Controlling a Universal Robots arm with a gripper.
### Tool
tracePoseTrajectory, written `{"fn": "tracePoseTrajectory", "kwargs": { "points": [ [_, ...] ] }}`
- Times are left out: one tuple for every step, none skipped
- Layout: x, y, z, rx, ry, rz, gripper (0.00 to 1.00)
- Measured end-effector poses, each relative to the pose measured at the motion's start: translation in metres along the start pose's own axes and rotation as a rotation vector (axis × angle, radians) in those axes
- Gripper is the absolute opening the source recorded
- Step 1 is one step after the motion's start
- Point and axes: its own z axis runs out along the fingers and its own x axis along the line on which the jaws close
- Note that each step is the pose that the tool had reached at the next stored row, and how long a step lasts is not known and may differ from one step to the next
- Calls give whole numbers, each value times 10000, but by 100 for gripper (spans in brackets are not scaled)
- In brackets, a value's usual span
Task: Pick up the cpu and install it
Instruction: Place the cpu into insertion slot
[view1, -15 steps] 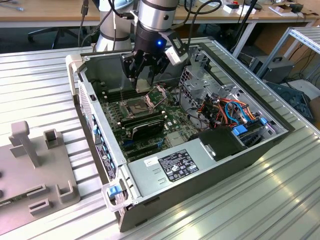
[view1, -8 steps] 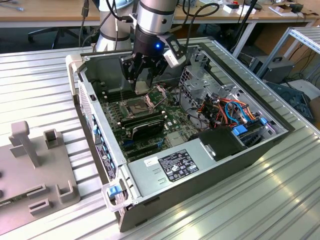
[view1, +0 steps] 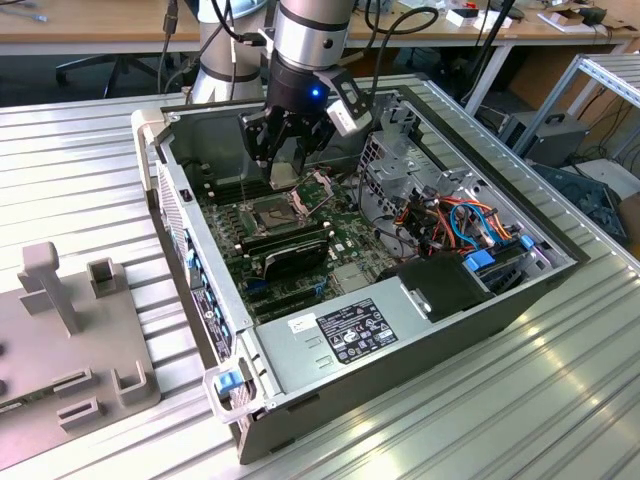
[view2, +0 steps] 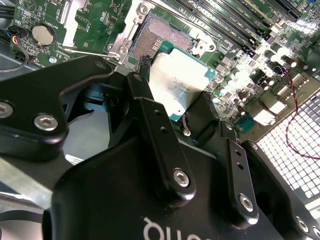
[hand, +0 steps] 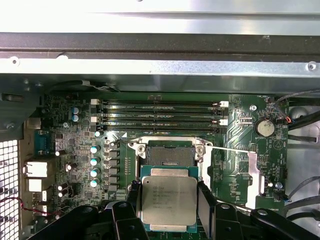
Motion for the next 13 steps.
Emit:
{"fn": "tracePoseTrajectory", "kwargs": {
  "points": [
    [0,0,0,0,0,0,55],
    [0,0,0,0,0,0,55],
    [0,0,0,0,0,1,55],
    [0,0,0,0,0,1,55],
    [0,0,1,0,-1,0,55],
    [0,0,0,0,0,0,55],
    [0,0,1,0,0,15,55],
    [0,0,1,-1,-1,49,55],
    [0,0,1,-7,0,177,55],
    [0,0,2,-11,0,324,55],
    [0,0,3,-15,1,453,55],
    [0,0,3,-19,2,612,55],
    [0,0,3,-22,2,746,55]
  ]
}}
